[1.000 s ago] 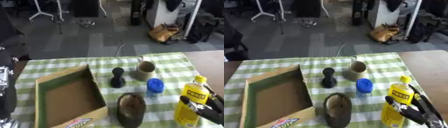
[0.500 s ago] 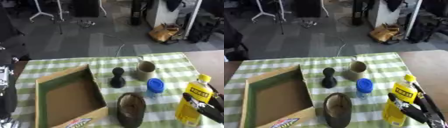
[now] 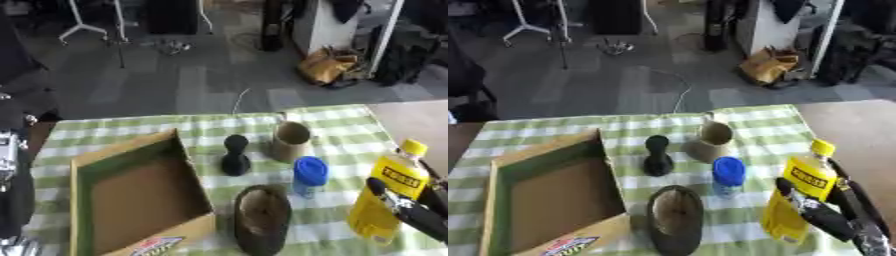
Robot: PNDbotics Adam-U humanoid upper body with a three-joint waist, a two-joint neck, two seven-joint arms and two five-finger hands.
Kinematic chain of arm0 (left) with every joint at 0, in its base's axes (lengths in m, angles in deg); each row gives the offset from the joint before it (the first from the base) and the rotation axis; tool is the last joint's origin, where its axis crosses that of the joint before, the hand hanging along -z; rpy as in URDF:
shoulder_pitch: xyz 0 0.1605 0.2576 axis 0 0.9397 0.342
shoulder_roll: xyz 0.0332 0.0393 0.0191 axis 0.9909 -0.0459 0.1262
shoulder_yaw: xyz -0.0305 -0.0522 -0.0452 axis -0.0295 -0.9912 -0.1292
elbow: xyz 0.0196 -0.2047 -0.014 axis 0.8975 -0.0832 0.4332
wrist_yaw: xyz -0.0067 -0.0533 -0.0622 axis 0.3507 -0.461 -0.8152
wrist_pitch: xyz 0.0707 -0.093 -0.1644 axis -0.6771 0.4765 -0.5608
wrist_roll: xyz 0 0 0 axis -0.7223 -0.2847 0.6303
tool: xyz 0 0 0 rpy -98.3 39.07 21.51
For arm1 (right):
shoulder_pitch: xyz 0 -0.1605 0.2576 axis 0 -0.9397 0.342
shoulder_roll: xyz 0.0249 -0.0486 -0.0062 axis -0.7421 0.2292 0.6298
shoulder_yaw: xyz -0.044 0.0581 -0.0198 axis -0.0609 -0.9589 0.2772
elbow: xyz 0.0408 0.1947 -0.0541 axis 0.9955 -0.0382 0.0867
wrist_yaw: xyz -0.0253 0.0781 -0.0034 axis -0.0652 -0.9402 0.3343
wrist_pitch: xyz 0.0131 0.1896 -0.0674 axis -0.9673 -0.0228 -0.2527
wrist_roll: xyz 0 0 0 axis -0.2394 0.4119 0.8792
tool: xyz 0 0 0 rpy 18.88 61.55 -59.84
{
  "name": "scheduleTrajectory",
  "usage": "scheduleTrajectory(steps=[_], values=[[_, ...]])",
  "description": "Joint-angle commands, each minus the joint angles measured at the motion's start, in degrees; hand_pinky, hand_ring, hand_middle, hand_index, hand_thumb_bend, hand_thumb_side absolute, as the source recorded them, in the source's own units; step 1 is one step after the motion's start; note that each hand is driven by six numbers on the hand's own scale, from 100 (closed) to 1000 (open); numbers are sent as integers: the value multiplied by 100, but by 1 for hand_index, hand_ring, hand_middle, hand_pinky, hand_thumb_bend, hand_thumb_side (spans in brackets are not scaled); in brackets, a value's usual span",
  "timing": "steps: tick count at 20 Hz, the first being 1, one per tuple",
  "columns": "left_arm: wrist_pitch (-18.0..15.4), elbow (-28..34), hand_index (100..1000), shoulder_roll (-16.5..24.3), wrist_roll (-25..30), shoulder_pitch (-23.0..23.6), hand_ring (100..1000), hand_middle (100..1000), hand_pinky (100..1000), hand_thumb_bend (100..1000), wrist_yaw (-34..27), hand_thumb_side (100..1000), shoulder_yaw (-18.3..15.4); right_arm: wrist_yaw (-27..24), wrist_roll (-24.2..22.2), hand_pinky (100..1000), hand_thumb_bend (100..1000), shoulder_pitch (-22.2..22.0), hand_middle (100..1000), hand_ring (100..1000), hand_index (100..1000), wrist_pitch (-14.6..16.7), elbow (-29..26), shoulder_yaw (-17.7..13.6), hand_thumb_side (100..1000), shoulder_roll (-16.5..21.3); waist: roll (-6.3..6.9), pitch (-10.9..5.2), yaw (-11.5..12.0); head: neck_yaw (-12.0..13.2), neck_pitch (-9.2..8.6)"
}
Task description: Pick up objects on the table and place them in the box.
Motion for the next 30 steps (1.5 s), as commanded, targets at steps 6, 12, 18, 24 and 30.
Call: scheduleTrajectory(steps=[6,12,18,24,30], values=[[-5,109,723,11,10,-28,887,818,839,100,-15,1000,17,-581,216,294,236,183,276,198,575,-241,-689,-202,422,413,-27,-158,-19,1,15],[-28,109,724,-14,36,5,886,818,837,100,-12,1000,36,-850,424,296,227,359,275,197,571,-414,-1222,-339,439,687,-60,-223,-19,-46,70],[-56,109,724,-36,76,26,887,819,837,100,-17,1000,73,-1021,561,296,213,579,276,196,568,-559,-1706,-446,458,963,-108,-276,24,-114,120],[-75,109,724,-37,126,24,886,819,837,100,-32,1000,121,-1113,593,298,197,881,277,196,566,-628,-1909,-474,477,1085,-191,-288,211,-194,97],[-113,109,724,-56,211,-81,887,820,837,100,-101,1000,225,-963,587,303,187,1150,278,197,565,-537,-1766,-486,490,1073,-308,-182,581,-314,-35]])
